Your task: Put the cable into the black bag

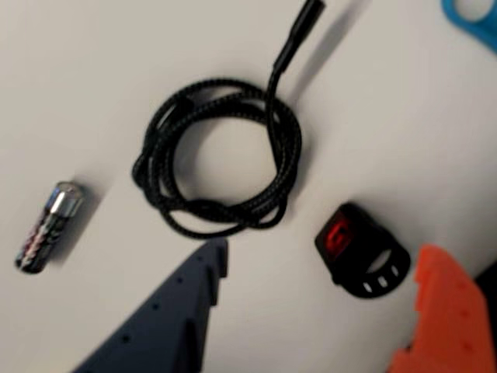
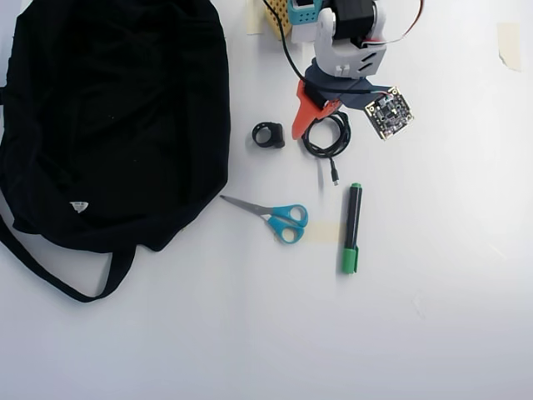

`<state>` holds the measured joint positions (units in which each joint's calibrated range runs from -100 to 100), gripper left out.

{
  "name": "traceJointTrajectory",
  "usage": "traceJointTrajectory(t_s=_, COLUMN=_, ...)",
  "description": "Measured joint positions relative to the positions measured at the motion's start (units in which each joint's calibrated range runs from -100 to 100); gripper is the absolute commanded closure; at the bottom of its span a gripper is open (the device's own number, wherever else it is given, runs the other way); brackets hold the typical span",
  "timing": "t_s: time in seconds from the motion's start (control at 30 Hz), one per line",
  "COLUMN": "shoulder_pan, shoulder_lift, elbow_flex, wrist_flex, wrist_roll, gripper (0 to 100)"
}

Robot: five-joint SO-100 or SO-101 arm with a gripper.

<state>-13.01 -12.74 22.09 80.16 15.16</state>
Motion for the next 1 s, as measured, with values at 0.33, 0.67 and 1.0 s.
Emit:
traceJointTrajectory(t_s=0.33, shoulder_pan=-1.8, shoulder_lift=0.0, elbow_flex=12.2, wrist_flex=-13.1, wrist_roll=-0.1, gripper=68)
traceJointTrajectory(t_s=0.67, shoulder_pan=-1.9, shoulder_lift=0.0, elbow_flex=20.3, wrist_flex=-22.8, wrist_roll=0.1, gripper=68)
traceJointTrajectory(t_s=1.0, shoulder_pan=-1.9, shoulder_lift=4.7, elbow_flex=21.1, wrist_flex=-27.3, wrist_roll=0.1, gripper=68)
